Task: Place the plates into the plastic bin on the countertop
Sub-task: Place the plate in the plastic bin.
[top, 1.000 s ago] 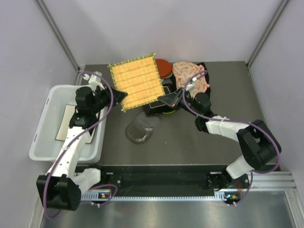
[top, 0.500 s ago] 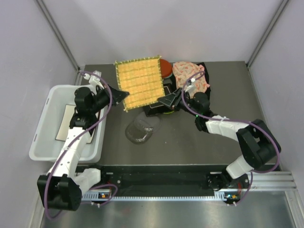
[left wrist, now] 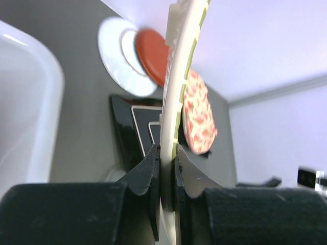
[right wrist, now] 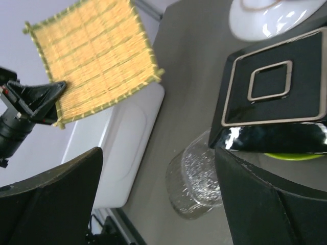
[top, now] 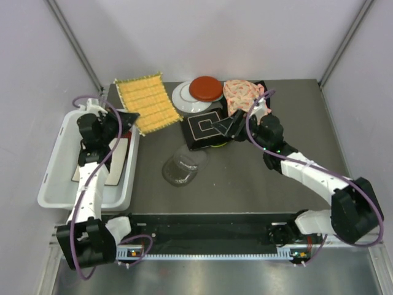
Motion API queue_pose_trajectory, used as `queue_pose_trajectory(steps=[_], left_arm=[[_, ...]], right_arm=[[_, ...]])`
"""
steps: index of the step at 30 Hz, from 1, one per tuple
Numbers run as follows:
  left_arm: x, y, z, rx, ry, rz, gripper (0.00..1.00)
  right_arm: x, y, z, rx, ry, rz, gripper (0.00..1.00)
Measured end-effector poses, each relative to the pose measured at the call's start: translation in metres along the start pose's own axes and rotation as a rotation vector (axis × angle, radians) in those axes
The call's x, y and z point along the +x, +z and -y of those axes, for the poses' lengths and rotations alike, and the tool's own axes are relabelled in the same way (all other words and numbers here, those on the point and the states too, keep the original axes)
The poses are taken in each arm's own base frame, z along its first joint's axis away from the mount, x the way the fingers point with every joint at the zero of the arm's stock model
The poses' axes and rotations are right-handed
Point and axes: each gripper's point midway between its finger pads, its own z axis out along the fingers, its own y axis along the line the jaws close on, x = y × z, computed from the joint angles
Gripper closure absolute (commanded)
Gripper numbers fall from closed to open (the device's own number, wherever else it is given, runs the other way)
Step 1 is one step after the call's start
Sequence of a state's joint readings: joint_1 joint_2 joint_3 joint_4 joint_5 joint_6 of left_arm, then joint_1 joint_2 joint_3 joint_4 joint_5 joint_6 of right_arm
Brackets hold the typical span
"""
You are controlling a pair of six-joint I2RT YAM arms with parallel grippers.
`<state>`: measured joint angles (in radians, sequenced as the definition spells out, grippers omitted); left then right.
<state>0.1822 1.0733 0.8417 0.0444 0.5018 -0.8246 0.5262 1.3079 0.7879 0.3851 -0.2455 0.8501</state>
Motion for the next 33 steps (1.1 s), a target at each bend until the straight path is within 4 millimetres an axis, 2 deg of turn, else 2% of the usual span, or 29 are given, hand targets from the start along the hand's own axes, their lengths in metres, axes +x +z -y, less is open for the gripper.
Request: queue_pose_trajectory(steps=[3, 6, 10, 14, 20, 25, 29, 33], left_arm=[[-0.021, -0.008, -0.010, -0.039, -0.061, 0.073, 1.00], [-0.044, -0.019, -0.019, -0.074, -0.118, 0.154, 1.00], [-0.066, -0.034, -0.033, -0.134, -0.199, 0.245, 1.00], [-0.079, -0.053, -0.057, -0.278, -0.278, 0.327, 1.00], [-0.091, -0.083, -0.084, -0.465, -0.306, 0.450, 1.00], [-0.090, -0.104, -0.095, -0.568, -0.306, 0.509, 1.00], [-0.090, -0.113, -0.103, -0.626, -0.290, 0.531, 1.00], [-0.085, -0.111, -0.114, -0.647, -0.276, 0.523, 1.00]], right_arm=[[-0.021, -0.022, 0.009, 0.027, -0.019, 0.068, 0.09], [-0.038, -0.050, 0.032, 0.088, -0.019, 0.140, 0.08], [-0.044, -0.079, 0.062, 0.173, -0.006, 0.187, 0.07], [-0.044, -0.097, 0.078, 0.225, -0.003, 0.205, 0.06], [-0.048, -0.110, 0.086, 0.249, -0.012, 0.220, 0.06], [-0.047, -0.114, 0.088, 0.247, -0.014, 0.214, 0.06], [-0.044, -0.114, 0.088, 0.241, -0.011, 0.200, 0.06], [-0.043, -0.115, 0.085, 0.229, -0.014, 0.197, 0.06]])
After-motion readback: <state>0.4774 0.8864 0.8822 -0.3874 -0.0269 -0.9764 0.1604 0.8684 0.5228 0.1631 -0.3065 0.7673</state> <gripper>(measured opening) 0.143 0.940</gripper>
